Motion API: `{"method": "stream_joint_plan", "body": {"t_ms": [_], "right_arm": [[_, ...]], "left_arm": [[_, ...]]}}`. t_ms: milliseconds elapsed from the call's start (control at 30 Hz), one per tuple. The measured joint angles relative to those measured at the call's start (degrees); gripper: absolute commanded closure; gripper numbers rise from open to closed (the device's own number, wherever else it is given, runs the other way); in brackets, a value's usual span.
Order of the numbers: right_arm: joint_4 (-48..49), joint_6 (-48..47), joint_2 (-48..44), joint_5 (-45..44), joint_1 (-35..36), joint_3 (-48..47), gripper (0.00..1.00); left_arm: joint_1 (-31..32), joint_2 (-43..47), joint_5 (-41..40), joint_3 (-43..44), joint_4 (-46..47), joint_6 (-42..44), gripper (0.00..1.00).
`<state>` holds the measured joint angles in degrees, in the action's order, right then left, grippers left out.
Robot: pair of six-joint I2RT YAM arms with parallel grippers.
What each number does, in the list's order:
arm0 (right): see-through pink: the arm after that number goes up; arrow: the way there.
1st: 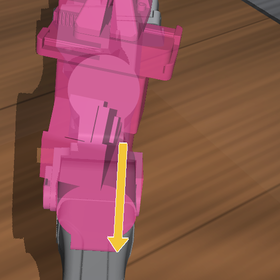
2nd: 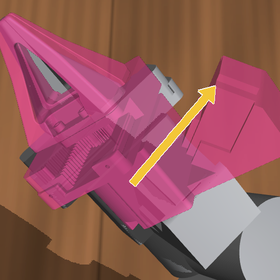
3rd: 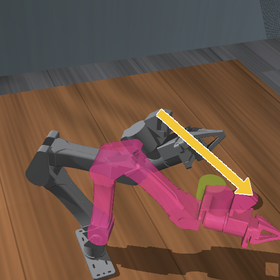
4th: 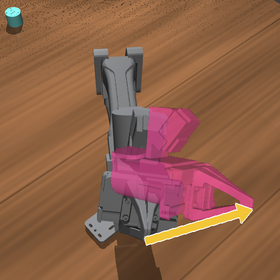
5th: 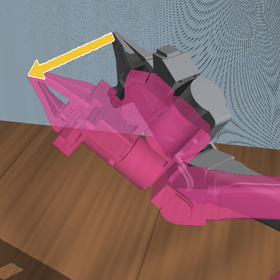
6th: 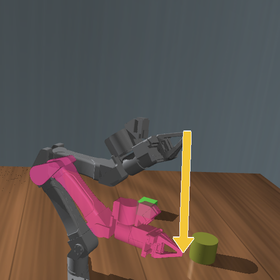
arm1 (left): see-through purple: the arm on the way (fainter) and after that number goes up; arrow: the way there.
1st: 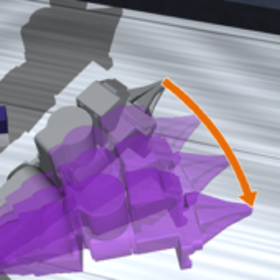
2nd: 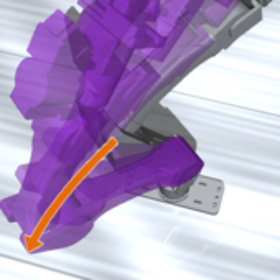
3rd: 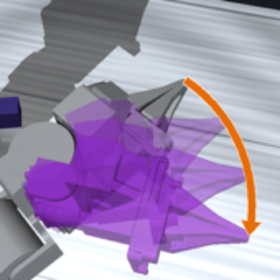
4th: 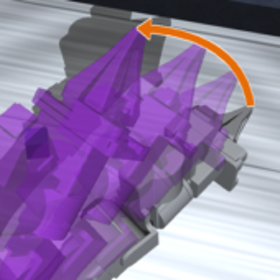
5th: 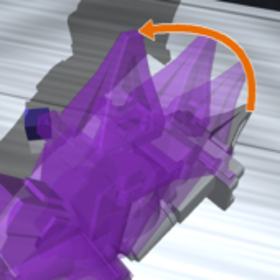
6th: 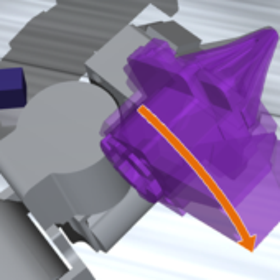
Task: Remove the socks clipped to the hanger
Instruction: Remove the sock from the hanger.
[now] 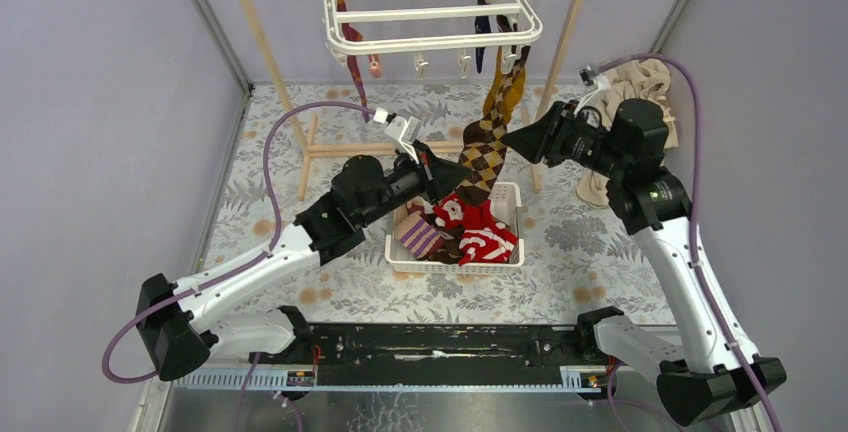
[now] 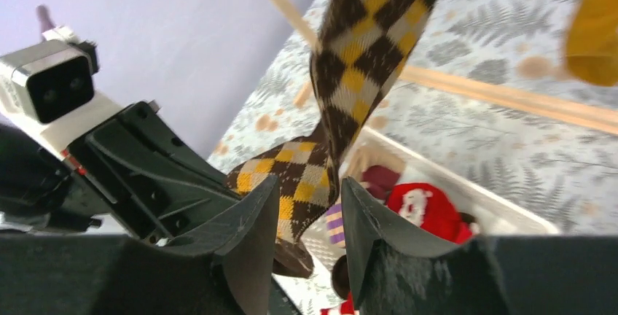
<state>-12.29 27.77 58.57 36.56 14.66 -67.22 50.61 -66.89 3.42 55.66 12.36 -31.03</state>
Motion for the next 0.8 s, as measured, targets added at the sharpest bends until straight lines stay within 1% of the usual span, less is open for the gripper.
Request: {"method": "stream_joint_plan", "body": {"t_ms": [100,200,267,300,333,400,600,700,800], "right_arm": [[-6.8,-3.4,0.0,-7.3,0.0,-5.4,0.54],[-11.4,-5.8,0.5,-14.4,0.0,-11.1,0.5],[-13.2,-7.1,1.3,-18.6,0.0,-14.7,0.43],[-14.0,-7.6,2.0,-20.7,0.0,-16.6,0.35],[-14.3,-7.9,2.4,-22.1,0.0,-17.7,0.29],[-14.6,-8.5,3.5,-24.5,0.0,-19.8,0.25],[-14.5,-9.9,6.6,-28.5,0.0,-22.8,0.23],[-13.4,-10.5,7.4,-29.2,0.0,-22.9,0.24],[-10.3,-11.3,7.4,-29.6,0.0,-22.2,0.25]], "left_arm": [[0.3,0.0,-1.8,0.6,-1.1,0.6,1.0],[1.0,-0.2,-4.1,1.6,-1.8,1.5,1.0],[1.8,-0.9,-5.5,2.6,-1.9,2.3,1.0],[2.5,-1.5,-6.4,3.4,-1.9,2.8,1.0],[2.9,-2.0,-6.8,3.8,-1.9,3.1,1.0],[3.8,-3.1,-7.7,4.6,-2.1,3.9,1.0],[5.2,-5.9,-9.8,6.6,-2.8,5.8,1.0],[5.4,-6.2,-10.2,7.3,-3.3,6.4,1.0],[5.4,-6.2,-10.6,7.8,-3.3,6.8,1.0]]}}
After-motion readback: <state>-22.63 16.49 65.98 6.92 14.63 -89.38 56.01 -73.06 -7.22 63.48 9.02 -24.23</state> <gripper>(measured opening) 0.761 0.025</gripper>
